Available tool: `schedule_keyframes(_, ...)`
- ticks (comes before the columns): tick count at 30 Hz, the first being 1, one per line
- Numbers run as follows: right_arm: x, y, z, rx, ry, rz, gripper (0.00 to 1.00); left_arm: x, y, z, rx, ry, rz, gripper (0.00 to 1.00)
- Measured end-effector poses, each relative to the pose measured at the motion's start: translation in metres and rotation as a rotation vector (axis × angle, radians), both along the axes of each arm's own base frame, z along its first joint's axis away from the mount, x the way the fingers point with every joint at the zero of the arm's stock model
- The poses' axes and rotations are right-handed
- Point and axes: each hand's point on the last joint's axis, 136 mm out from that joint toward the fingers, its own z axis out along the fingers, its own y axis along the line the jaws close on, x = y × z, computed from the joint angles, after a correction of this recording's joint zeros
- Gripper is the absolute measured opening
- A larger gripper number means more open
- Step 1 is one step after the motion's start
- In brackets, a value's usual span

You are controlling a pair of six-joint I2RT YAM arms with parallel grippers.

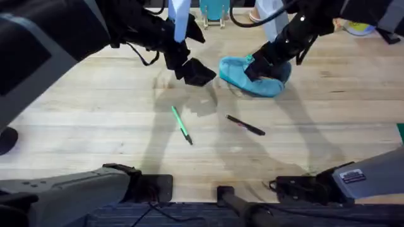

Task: Unzip the bag, pick up the pens from the table one at a time and place them inside, then zip the bag closed.

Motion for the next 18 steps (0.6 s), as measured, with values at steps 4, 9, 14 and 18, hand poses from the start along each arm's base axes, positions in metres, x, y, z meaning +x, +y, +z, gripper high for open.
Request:
schedule_keyframes(4,0.001,-0.002,0.006,-0.012,-0.005,-0.003,0.996,0.000,0.000,0.000,0.000,-0.001,0.000,0.994)
schedule_keyframes(9,-0.009,-0.006,0.030,-0.035,0.038,-0.004,0.997,0.000,0.000,0.000,0.000,0.000,0.000,0.993)
schedule_keyframes(14,-0.020,-0.010,0.057,-0.046,0.072,-0.004,0.998,0.000,0.000,0.000,0.000,0.000,0.000,0.993)
schedule_keyframes(18,-0.020,-0.010,0.077,-0.041,0.058,-0.006,0.997,0.000,0.000,0.000,0.000,0.000,0.000,0.993)
